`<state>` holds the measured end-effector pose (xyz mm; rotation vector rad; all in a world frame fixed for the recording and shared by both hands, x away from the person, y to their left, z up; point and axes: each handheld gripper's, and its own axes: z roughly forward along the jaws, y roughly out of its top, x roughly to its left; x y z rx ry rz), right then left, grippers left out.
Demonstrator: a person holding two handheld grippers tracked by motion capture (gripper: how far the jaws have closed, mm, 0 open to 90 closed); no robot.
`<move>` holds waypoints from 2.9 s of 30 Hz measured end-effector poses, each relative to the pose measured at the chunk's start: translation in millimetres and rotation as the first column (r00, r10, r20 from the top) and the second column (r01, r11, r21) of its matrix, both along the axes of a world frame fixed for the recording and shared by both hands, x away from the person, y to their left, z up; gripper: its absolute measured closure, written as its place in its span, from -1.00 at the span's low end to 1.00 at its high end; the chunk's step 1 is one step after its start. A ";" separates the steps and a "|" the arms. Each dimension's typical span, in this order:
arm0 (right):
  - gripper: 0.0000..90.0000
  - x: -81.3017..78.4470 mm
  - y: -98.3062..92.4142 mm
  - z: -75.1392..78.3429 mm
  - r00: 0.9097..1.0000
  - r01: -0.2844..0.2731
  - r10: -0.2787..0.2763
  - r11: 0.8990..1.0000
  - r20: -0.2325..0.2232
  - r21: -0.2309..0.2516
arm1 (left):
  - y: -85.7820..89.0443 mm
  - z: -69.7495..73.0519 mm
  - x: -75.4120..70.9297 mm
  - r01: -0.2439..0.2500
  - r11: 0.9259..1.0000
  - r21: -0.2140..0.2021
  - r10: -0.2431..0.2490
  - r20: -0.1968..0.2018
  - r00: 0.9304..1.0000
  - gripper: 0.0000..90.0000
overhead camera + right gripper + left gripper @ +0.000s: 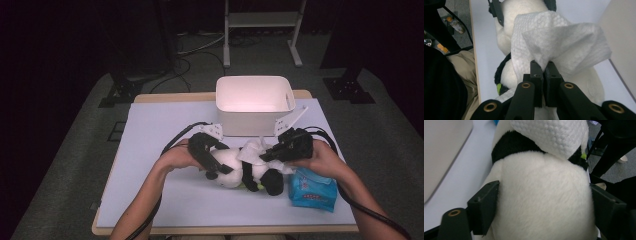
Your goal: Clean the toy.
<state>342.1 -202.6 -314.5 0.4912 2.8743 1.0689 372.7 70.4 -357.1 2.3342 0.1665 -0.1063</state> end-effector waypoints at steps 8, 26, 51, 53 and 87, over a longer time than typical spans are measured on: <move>0.92 -14.3 8.6 -7.7 0.999 -0.039 0.039 0.999 -0.008 0.002 | 12.8 -4.2 -14.1 -0.018 0.999 0.029 0.018 0.004 1.000 -0.77; 0.93 -33.9 4.7 -20.9 0.996 -0.078 0.077 0.997 -0.054 -0.010 | 20.2 -25.7 -13.2 -0.066 0.997 0.040 0.071 -0.136 0.988 -1.00; 0.92 -13.7 17.9 -0.7 0.999 -0.050 0.050 0.999 0.009 0.000 | 20.0 1.7 -20.8 -0.038 0.994 0.099 0.026 0.123 0.992 -0.54; 0.92 -10.6 20.7 -4.3 0.999 -0.050 0.050 0.999 -0.005 -0.006 | 20.3 -2.5 -21.3 -0.035 0.994 0.108 0.022 0.120 0.993 -0.55; 0.92 -31.8 -9.4 -12.1 1.000 -0.004 0.005 0.999 0.009 -0.042 | 50.6 -34.4 -37.6 -0.161 0.986 -0.054 0.162 0.021 0.987 -0.79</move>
